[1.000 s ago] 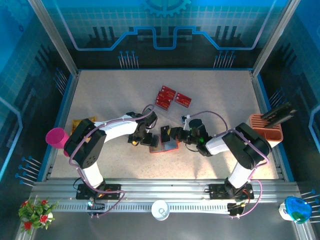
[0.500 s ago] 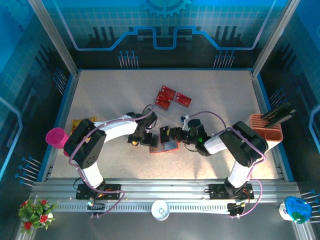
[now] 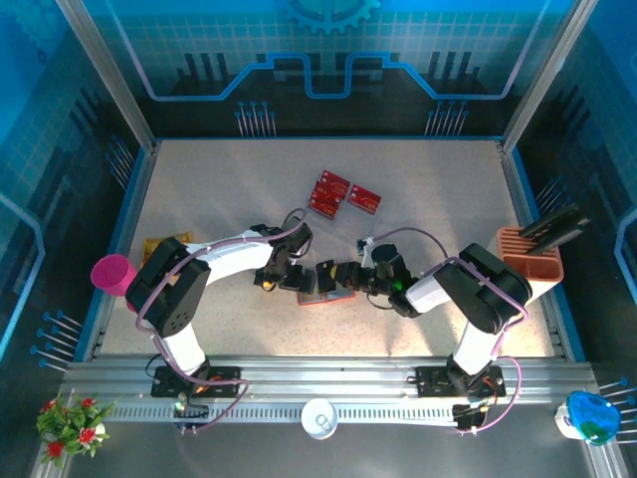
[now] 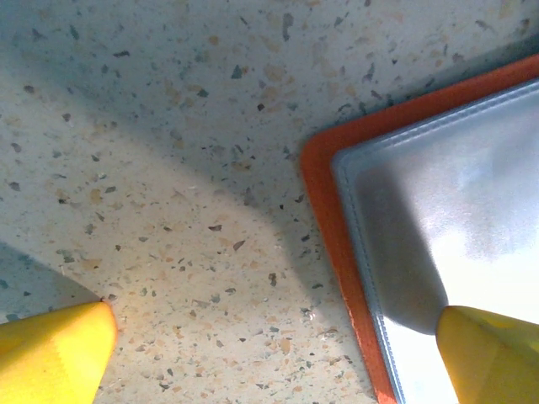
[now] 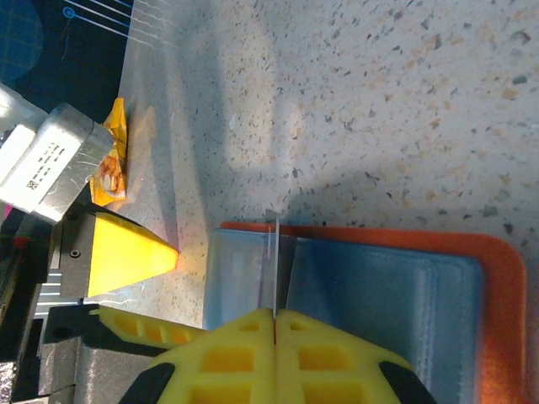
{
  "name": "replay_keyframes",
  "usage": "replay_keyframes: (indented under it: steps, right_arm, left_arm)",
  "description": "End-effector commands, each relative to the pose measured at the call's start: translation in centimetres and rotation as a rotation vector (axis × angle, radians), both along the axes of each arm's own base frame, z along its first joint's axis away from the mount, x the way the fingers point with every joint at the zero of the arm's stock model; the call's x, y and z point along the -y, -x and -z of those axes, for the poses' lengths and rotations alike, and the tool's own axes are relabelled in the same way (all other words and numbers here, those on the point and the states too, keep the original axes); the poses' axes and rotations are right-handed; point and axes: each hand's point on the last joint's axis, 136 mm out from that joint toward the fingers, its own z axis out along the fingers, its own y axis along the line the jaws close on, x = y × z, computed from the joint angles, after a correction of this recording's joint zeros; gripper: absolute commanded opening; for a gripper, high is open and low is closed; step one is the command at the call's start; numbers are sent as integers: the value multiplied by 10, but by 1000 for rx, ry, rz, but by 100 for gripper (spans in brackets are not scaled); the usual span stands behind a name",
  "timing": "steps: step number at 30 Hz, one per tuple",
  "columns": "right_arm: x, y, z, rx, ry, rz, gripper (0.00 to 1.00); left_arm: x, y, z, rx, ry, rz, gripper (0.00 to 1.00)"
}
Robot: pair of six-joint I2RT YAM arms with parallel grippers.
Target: Put the credit cards into the card holder
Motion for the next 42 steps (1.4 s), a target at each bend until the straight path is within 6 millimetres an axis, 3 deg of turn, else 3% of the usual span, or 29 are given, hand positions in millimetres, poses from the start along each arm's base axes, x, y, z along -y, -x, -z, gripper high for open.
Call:
replay_keyframes:
  steps: [1, 16, 33, 36, 38, 42]
  right_arm:
    - [2, 10, 9, 2, 30, -10, 0]
    - [6, 27, 16, -19, 46, -13, 0]
    - [-29, 33, 30, -88, 72, -132, 0]
    - [-31, 34, 25, -100, 71, -154, 30]
    - [-29, 32, 16, -95, 76, -156, 44]
    - [-24, 28, -7, -61, 123, -185, 48]
  left_arm:
    - [-20, 26, 21, -90, -85, 6, 99]
    - [-22, 29, 22, -88, -84, 6, 99]
    - [-18, 25, 18, -67, -70, 4, 99]
    - [-14, 15, 5, -32, -53, -10, 99]
    - [-10, 7, -11, 3, -22, -31, 99]
    - [-10, -5, -35, 43, 41, -101, 99]
